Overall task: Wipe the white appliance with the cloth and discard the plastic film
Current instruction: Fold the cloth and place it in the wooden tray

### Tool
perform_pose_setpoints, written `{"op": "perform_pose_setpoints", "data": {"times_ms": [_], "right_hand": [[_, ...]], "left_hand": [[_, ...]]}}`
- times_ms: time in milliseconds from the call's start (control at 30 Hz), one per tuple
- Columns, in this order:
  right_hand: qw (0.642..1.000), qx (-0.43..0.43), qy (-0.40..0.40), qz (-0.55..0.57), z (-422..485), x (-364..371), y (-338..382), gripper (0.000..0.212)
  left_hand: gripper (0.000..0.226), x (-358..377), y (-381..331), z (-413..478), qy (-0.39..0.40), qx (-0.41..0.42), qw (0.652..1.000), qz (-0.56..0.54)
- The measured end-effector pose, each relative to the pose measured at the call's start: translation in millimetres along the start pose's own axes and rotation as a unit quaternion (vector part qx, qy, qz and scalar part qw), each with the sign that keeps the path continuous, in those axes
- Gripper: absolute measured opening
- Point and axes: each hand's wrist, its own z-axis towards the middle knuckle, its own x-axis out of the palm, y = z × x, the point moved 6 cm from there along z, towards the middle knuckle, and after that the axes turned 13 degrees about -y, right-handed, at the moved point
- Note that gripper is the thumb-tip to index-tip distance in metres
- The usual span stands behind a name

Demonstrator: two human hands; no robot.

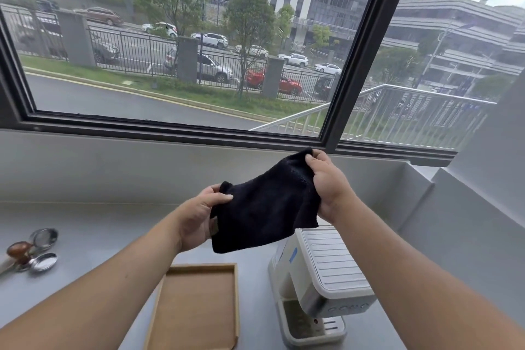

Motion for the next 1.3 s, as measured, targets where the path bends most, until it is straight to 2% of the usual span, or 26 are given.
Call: {"op": "perform_pose_setpoints", "data": {"times_ms": [67, 133, 233, 300, 433, 467, 600, 733, 833, 967, 1067, 1167, 1233, 1300], "right_hand": [[1.0, 0.009, -0.019, -0.014, 9.0, -14.6, -8.2, 0.017], [0.999, 0.022, -0.031, -0.029, 18.1, -26.5, -15.4, 0.02], [0.997, 0.057, -0.03, -0.046, 30.1, -38.3, -25.6, 0.022], [0.996, 0.042, -0.033, -0.077, 41.4, -45.8, -28.1, 0.019], [0.991, 0.013, 0.006, -0.132, 58.1, -47.3, -30.3, 0.018], [0.989, 0.011, 0.017, -0.148, 61.6, -46.3, -32.1, 0.022], [0.974, -0.012, 0.073, -0.215, 78.8, -44.4, -37.4, 0.071], [0.963, -0.012, 0.148, -0.225, 91.4, -41.7, -41.7, 0.082], [0.948, -0.043, 0.172, -0.263, 94.1, -34.6, -39.7, 0.07], [0.895, -0.154, 0.155, -0.388, 94.4, -21.1, -31.2, 0.034], [0.852, -0.211, 0.147, -0.456, 92.8, -12.4, -27.1, 0.018], [0.807, -0.257, 0.145, -0.511, 93.9, -6.7, -29.0, 0.019], [0.786, -0.278, 0.15, -0.531, 93.5, -2.8, -31.3, 0.022], [0.806, -0.249, 0.163, -0.511, 94.7, -0.6, -36.9, 0.016]], "left_hand": [[0.054, 3.7, -7.3, -2.3, 0.04, -0.004, 0.999, 0.018], [0.057, 4.8, -14.3, -1.3, 0.033, 0.016, 0.998, 0.044], [0.048, -2.5, -22.9, 4.4, -0.059, 0.062, 0.995, 0.059], [0.045, -9.0, -26.5, 6.0, -0.109, 0.084, 0.988, 0.076], [0.087, -25.6, -31.3, 6.7, -0.212, 0.091, 0.967, 0.107], [0.087, -26.9, -33.4, 6.2, -0.222, 0.096, 0.963, 0.116], [0.066, -29.1, -46.3, -2.7, -0.259, 0.135, 0.937, 0.19], [0.048, -24.8, -58.3, -17.0, -0.274, 0.158, 0.91, 0.267], [0.027, -21.9, -65.3, -25.5, -0.3, 0.178, 0.886, 0.306], [0.006, -23.7, -72.2, -34.2, -0.363, 0.208, 0.815, 0.402], [0.008, -27.6, -74.1, -41.6, -0.401, 0.208, 0.75, 0.483], [0.014, -29.4, -74.1, -52.5, -0.441, 0.205, 0.688, 0.538], [0.016, -31.7, -69.4, -57.2, -0.453, 0.19, 0.679, 0.546], [0.016, -33.9, -63.0, -61.0, -0.454, 0.172, 0.682, 0.547]]}}
